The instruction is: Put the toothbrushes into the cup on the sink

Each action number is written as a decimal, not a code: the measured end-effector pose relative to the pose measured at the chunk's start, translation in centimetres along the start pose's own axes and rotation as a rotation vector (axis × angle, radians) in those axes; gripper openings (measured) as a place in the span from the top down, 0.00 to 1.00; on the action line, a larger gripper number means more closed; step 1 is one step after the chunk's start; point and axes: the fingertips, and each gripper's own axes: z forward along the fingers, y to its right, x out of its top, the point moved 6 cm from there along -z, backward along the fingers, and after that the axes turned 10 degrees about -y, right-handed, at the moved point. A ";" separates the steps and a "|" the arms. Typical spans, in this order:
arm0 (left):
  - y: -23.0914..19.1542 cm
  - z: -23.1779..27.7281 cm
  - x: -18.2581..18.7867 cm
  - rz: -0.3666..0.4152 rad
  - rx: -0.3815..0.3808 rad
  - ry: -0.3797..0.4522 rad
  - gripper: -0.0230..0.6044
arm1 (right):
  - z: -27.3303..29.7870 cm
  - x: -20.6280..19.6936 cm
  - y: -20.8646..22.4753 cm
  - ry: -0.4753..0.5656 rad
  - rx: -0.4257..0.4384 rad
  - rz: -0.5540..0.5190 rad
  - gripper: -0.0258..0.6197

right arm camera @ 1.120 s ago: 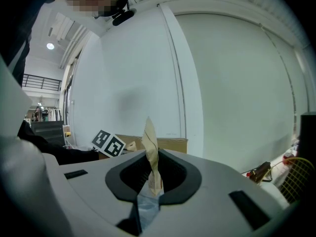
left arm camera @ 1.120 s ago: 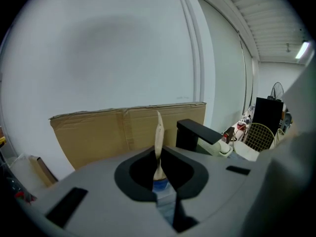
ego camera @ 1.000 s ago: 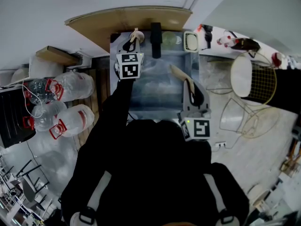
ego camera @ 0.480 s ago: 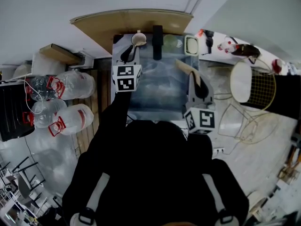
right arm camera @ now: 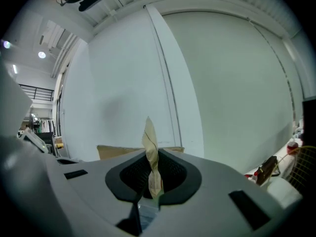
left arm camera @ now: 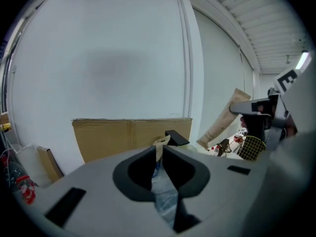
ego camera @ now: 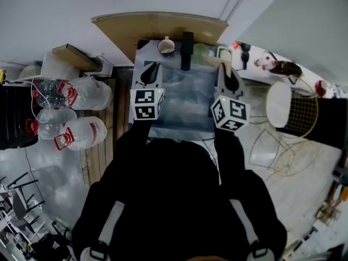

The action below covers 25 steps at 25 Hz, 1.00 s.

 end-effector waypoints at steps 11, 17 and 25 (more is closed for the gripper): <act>1.7 -4.5 -1.9 -0.057 0.033 0.069 0.96 | 6.7 -0.3 1.0 -0.057 -0.021 -0.003 0.90; 2.9 -6.5 -3.0 -0.070 0.017 0.095 0.96 | 9.0 -2.3 1.4 -0.114 -0.030 -0.017 0.90; 2.9 -7.8 -5.3 -0.112 0.026 0.056 0.96 | 11.5 -5.0 1.5 -0.204 -0.028 0.000 0.90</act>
